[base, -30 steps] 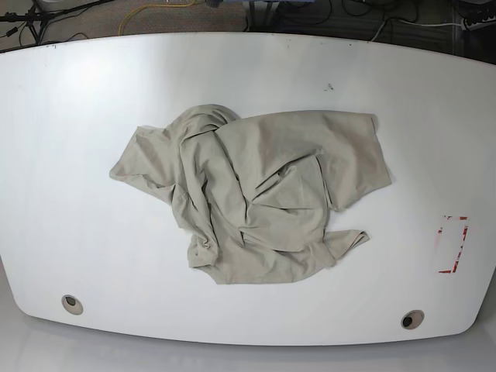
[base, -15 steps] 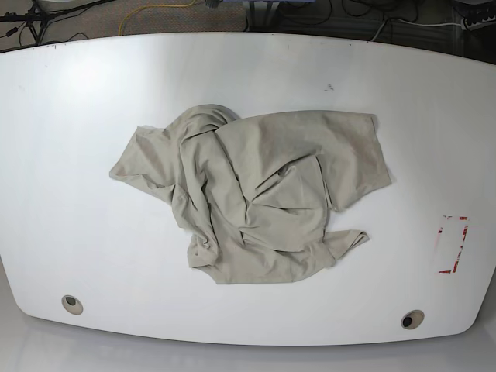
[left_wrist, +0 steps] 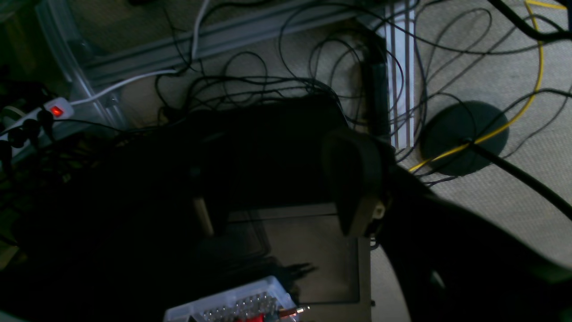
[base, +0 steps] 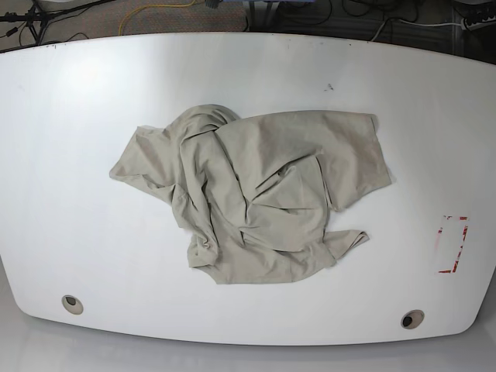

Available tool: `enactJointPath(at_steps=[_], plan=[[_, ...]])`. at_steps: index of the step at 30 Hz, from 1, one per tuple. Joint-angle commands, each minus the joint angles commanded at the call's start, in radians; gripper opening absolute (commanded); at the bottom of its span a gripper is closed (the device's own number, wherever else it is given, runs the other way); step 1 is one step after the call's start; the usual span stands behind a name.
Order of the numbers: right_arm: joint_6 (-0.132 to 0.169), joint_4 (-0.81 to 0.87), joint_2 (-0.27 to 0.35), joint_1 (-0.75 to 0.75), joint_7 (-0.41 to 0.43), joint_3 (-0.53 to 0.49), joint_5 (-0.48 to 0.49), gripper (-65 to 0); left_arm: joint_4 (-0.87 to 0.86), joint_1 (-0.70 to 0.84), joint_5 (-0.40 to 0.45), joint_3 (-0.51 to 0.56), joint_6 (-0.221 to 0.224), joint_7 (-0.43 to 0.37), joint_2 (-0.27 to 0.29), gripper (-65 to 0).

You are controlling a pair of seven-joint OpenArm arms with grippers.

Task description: Fold the T-shirt properly

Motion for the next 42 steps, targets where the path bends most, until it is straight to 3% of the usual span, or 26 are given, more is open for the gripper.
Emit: enactJointPath(at_steps=[11, 25, 42], plan=[[0.0, 0.04, -0.004, -0.028, 0.003, -0.002, 0.001, -47.6, 0.061, 0.035, -0.005, -0.017, 0.0, 0.0, -0.002, -31.2], [-0.002, 0.187, -0.037, -0.141, 0.005, 0.003, 0.002, -47.8, 0.274, 0.193, -0.023, -0.095, -0.009, -0.008, 0.0, -31.3], [0.003, 0.381, -0.031, -0.303, 0.009, 0.009, 0.009, -47.4, 0.522, 0.339, -0.128, -0.063, -0.019, -0.014, -0.011, -32.0]])
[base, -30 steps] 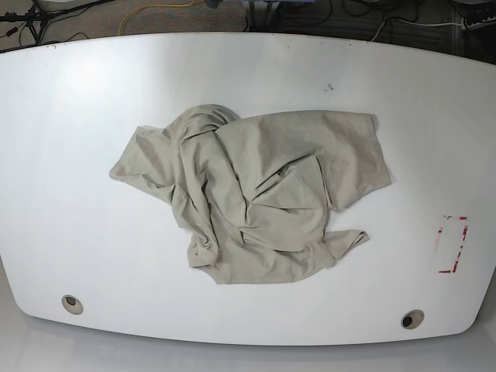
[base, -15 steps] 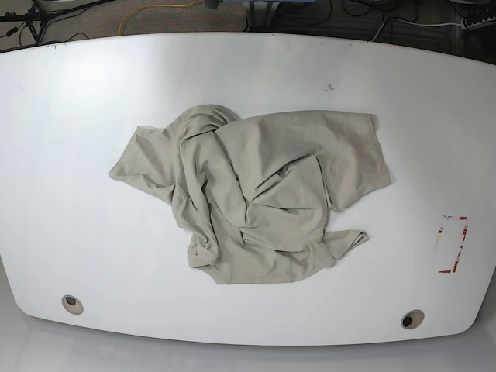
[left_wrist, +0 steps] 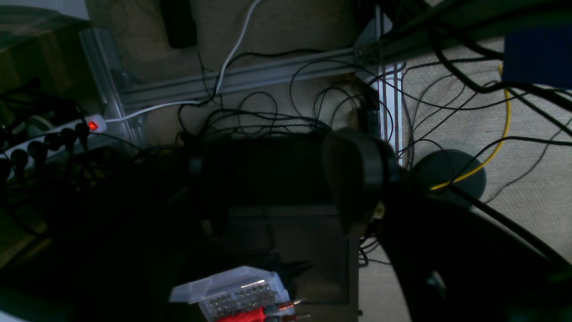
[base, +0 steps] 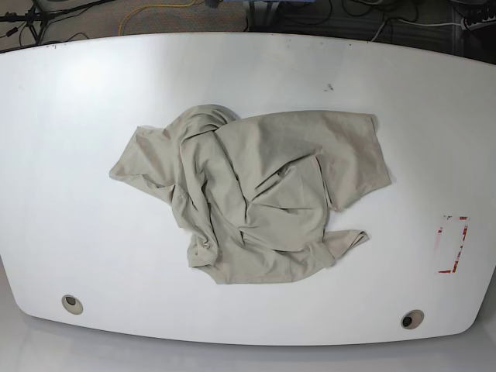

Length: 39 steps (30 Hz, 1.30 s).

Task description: Fold the T-shirt properly

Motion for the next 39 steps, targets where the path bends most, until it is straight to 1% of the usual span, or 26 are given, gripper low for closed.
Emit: enactJointPath(at_steps=[3, 13, 15, 27, 29, 39], plan=[[-0.001, 0.028, 0.001, -0.02, 0.002, -0.002, -0.006, -47.5, 0.056, 0.037, -0.023, -0.007, 0.009, -0.008, -0.014, -31.9], [-0.001, 0.064, 0.002, -0.04, 0.003, -0.008, -0.006, -47.6, 0.116, 0.078, -0.051, -0.013, 0.011, -0.019, -0.039, -31.9], [0.001, 0.101, 0.003, -0.05, -0.004, -0.012, -0.004, -47.8, 0.167, 0.115, -0.082, -0.04, 0.006, -0.017, -0.035, -31.9], [-0.002, 0.184, 0.003, -0.087, -0.005, -0.029, -0.005, -47.9, 0.235, 0.175, -0.116, -0.121, 0.006, -0.027, -0.006, -31.7], [0.015, 0.2, 0.002, -0.082, -0.002, -0.017, -0.001, -48.1, 0.289, 0.183, -0.13, -0.115, 0.004, -0.02, -0.012, -31.5], [0.021, 0.251, 0.0, -0.087, -0.003, -0.01, 0.002, -48.1, 0.329, 0.185, -0.125, -0.1, 0.005, -0.014, -0.015, -31.3]])
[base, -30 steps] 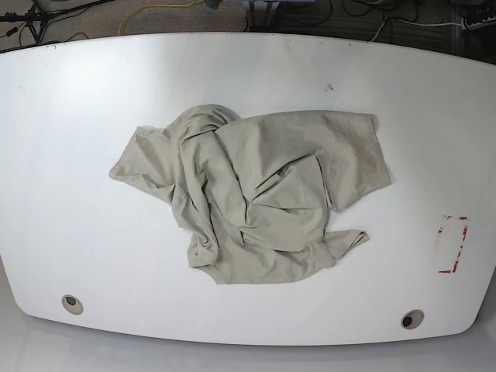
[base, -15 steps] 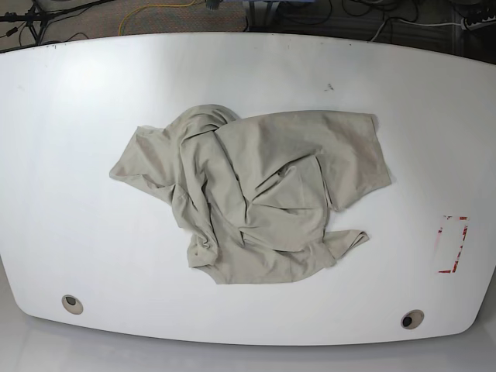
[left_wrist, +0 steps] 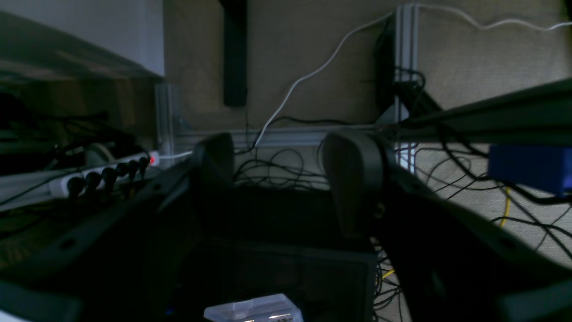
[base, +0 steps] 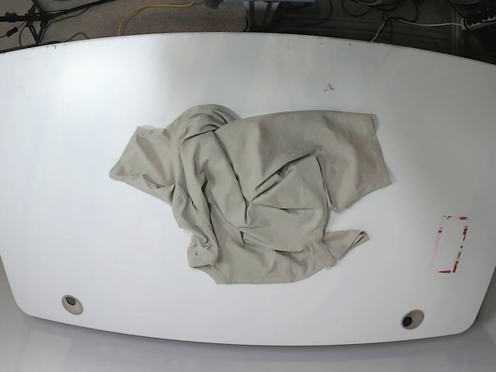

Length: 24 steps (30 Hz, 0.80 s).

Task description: Fold the T-shirt properly

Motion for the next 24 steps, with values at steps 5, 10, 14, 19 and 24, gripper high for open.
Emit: enactJointPath(at_steps=[5, 10, 14, 19, 24], plan=[[0.017, 0.036, 0.009, -0.009, 0.001, -0.003, -0.004, -48.2, 0.017, -0.005, 0.011, 0.005, 0.005, 0.006, 0.002, -31.3], [0.035, 0.058, 0.011, -0.01, 0.0, -0.001, -0.005, -48.3, 0.031, -0.003, 0.011, 0.007, 0.005, 0.01, 0.005, -31.3], [0.039, 0.076, 0.011, -0.01, 0.001, -0.003, -0.002, -48.2, 0.04, -0.009, 0.013, 0.009, 0.007, 0.013, 0.004, -31.3], [0.028, 0.067, 0.02, -0.002, -0.008, -0.005, -0.006, -47.9, 0.07, -0.044, 0.01, -0.004, 0.008, 0.022, -0.002, -31.3], [0.025, 0.06, 0.023, 0.008, -0.007, -0.006, -0.006, -47.8, 0.083, -0.062, 0.012, -0.007, 0.007, 0.026, -0.004, -31.2]])
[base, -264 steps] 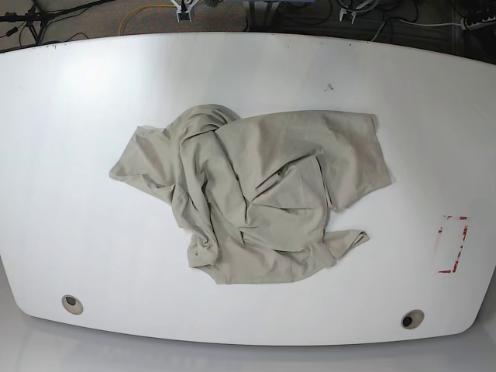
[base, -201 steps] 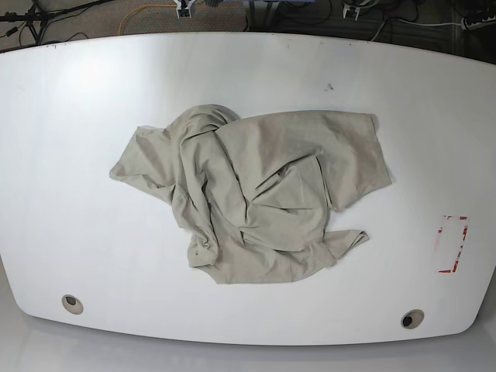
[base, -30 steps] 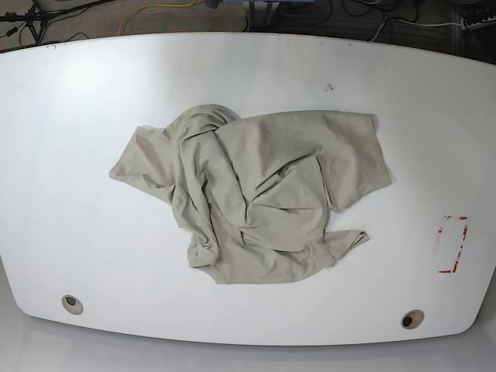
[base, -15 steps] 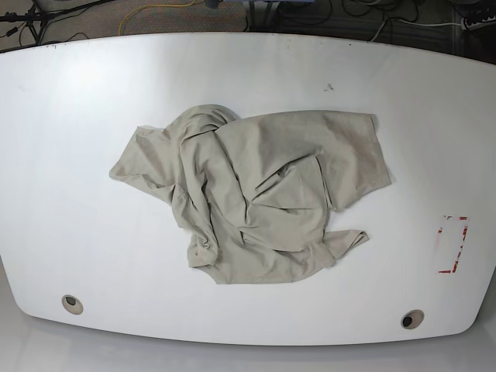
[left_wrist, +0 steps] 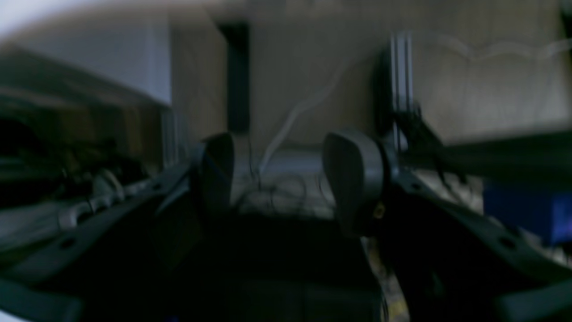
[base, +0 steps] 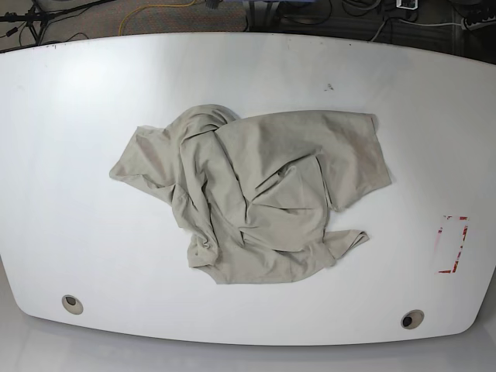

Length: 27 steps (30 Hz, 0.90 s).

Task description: Fold the T-shirt properly

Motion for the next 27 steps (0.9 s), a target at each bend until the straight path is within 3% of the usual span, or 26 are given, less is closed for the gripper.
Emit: enactJointPath(at_steps=[18, 20, 27], plan=[[0.028, 0.031, 0.005, 0.028, -0.004, 0.006, 0.047, -47.4, 0.057, -0.016, -0.033, -0.028, -0.004, 0.029, -0.018, -31.1], [0.018, 0.054, -0.003, 0.01, 0.005, 0.008, 0.102, -47.3, 0.094, 0.02, -0.125, -0.057, 0.001, 0.032, -0.024, -31.0], [0.015, 0.096, -0.008, -0.01, 0.006, 0.009, 0.144, -47.3, 0.139, 0.059, -0.228, -0.068, 0.001, 0.033, -0.027, -31.2]])
